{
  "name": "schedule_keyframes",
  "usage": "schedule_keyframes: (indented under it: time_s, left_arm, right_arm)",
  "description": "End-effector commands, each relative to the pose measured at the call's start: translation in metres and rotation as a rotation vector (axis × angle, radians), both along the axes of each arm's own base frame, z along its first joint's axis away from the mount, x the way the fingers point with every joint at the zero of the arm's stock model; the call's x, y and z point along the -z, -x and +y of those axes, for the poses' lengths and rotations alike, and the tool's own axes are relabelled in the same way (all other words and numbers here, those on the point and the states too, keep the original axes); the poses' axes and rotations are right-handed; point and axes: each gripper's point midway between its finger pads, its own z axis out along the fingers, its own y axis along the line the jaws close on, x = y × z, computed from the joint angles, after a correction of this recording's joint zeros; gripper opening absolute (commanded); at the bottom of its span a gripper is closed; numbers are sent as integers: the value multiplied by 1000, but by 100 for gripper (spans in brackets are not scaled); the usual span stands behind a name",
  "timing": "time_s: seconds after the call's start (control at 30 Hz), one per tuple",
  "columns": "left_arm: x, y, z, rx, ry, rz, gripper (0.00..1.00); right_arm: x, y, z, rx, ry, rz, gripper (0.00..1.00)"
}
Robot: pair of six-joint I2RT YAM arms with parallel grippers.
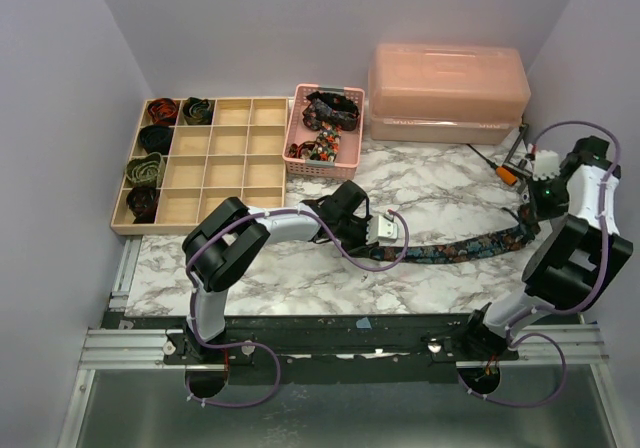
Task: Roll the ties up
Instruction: Roll the tie at the center of the board.
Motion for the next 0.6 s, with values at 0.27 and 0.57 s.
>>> schedule_keyframes:
  time_s: [0.27, 0.57]
  left_arm:
    - [52, 25, 43, -22, -220, 135, 16]
    - [54, 19, 39, -50, -226, 137, 16]
  right_arm:
    - [61, 31, 111, -88, -418, 269, 30]
    - [123, 28, 54, 22, -199, 329, 18]
